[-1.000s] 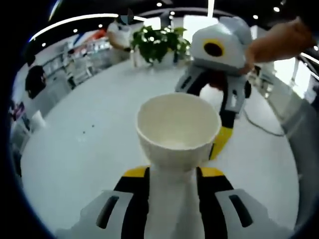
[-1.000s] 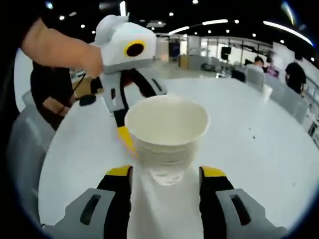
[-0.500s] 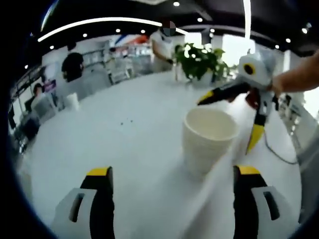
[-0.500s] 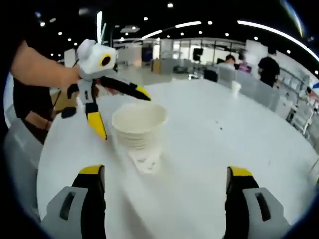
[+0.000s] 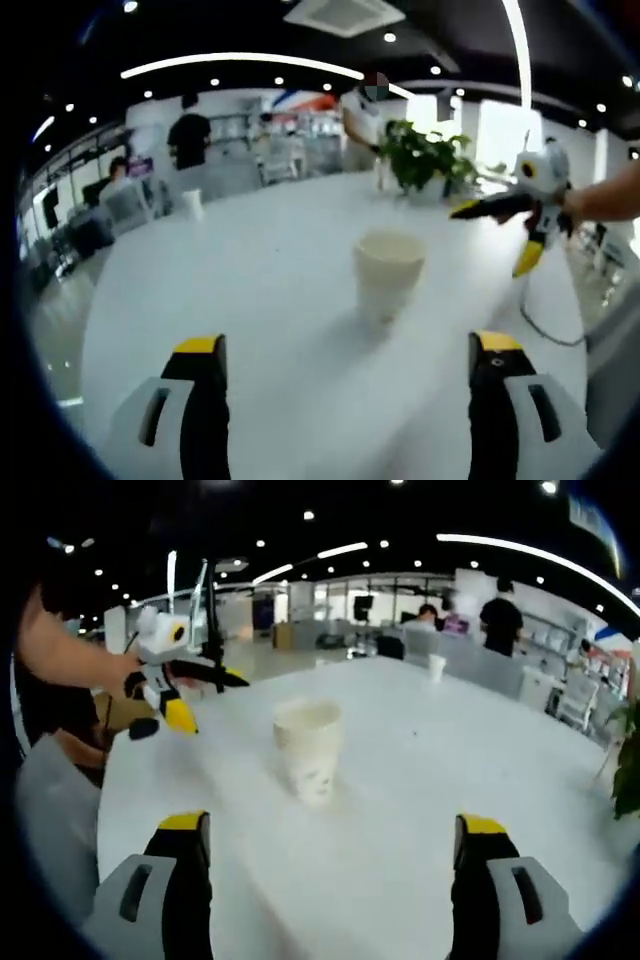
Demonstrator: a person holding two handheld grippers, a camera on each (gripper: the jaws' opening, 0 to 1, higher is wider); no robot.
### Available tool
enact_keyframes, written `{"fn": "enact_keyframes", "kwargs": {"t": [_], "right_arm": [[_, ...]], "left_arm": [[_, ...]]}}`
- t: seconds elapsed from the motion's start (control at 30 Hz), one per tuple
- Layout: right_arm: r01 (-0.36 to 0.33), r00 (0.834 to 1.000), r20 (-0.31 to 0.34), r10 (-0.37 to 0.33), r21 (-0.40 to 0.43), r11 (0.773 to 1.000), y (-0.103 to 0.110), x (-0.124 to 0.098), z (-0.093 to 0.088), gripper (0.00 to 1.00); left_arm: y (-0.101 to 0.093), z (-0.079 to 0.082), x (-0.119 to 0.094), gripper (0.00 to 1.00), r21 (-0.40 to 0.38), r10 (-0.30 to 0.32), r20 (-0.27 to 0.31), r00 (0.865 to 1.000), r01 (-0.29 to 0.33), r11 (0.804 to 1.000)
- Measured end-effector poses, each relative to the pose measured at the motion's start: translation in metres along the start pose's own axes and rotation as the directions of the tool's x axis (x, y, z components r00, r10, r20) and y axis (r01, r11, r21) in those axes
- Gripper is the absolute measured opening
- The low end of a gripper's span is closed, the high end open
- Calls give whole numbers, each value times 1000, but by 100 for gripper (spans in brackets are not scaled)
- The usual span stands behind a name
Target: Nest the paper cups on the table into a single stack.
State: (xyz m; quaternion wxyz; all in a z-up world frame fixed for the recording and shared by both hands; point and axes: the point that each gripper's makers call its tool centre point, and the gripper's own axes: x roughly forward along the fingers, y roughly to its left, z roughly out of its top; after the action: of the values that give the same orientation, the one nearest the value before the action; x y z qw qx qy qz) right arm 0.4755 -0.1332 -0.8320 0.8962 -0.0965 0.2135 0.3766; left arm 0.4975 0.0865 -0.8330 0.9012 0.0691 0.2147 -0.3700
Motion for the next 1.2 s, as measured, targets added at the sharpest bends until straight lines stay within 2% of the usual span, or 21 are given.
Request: {"fn": "enact_keyframes", "kwargs": {"t": [0.13,0.23,0.4,0.6,0.7,0.83,0.97,1.2], "right_arm": [[9,1000,7,-9,-10,1000,11,-16,-2,100],[16,1000,6,-16,6,1000,20,-28,-6,100],[22,1000,16,-22,3,1000,39,-49,-8,100],[52,997,63,-54,29,998,46,-70,-3,100],[71,995,73,-73,32,997,50,-81,-8,100],[84,995,61,-84,14,996,59,-92,-23,100],[103,993,60,-106,38,994,58,-101,-33,100],[122,990,68,-126,56,991,59,-108,-37,100]], "left_arm": [[-8,4,-20,98,-14,22,42,999,-21,1000],[-19,-3,-32,98,-6,23,35,999,-23,1000],[-41,-5,-54,98,2,16,59,998,-16,1000],[-59,-20,-77,98,-6,25,47,999,-25,1000],[-60,-27,-91,98,-28,60,54,997,-58,998],[-63,-30,-100,98,-48,71,59,996,-68,997],[-66,-34,-106,98,-35,77,64,995,-75,997],[-75,-44,-110,98,-29,62,50,997,-60,998]]}}
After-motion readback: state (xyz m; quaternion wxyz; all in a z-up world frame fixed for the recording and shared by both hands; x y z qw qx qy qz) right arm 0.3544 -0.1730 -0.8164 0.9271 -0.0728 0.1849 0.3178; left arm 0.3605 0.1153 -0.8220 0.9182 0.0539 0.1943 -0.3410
